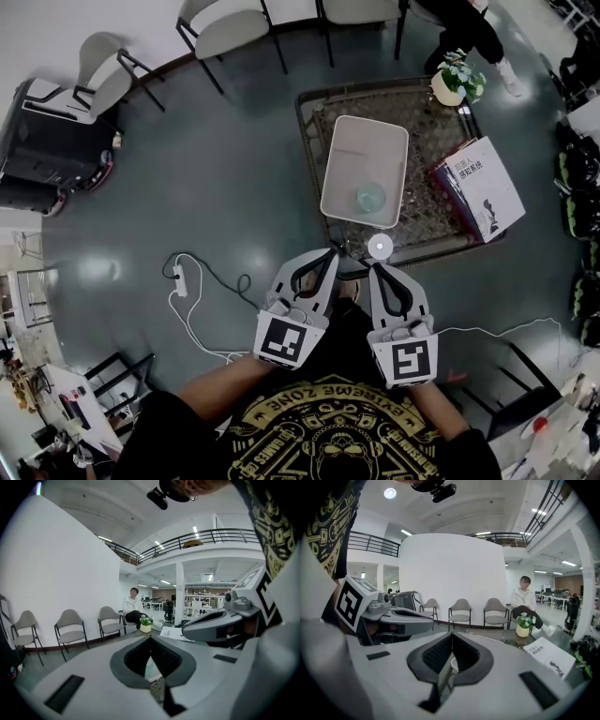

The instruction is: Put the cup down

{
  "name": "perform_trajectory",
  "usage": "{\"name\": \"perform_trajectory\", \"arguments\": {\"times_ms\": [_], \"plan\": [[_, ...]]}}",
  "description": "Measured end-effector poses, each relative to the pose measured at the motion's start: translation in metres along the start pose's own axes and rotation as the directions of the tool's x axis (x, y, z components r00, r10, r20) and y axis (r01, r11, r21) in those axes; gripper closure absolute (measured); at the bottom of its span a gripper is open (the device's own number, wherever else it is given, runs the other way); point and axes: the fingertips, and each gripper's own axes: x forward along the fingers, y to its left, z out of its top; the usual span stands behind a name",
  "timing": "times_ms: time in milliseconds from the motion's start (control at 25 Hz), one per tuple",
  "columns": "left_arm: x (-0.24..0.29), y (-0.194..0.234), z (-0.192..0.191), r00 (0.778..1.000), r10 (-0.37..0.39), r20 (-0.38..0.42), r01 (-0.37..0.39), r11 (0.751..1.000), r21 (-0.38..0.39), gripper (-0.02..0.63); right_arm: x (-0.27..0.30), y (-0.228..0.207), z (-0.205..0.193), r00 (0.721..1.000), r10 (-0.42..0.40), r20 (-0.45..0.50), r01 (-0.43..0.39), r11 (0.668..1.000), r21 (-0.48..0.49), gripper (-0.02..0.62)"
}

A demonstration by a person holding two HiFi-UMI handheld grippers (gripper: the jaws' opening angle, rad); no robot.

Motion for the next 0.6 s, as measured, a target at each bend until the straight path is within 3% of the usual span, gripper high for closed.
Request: {"name": "perform_trajectory", "arguments": {"times_ms": [280,600], "plan": [[-0.006,-0.006,0.013,1.000,0.013,0.020,-0.013,0.999,0.032,0.618,-0.009,-0.004,0.001,1.000,0.015,0.005,-0.015,1.000,0.003,0.589],[-0.020,-0.003,0.015,0.998,-0.051,0.027,0.050,0.998,0.049,0.618,-0.013,0.008,0.012,0.998,-0.056,0.012,0.056,0.998,0.011,0.589]]}}
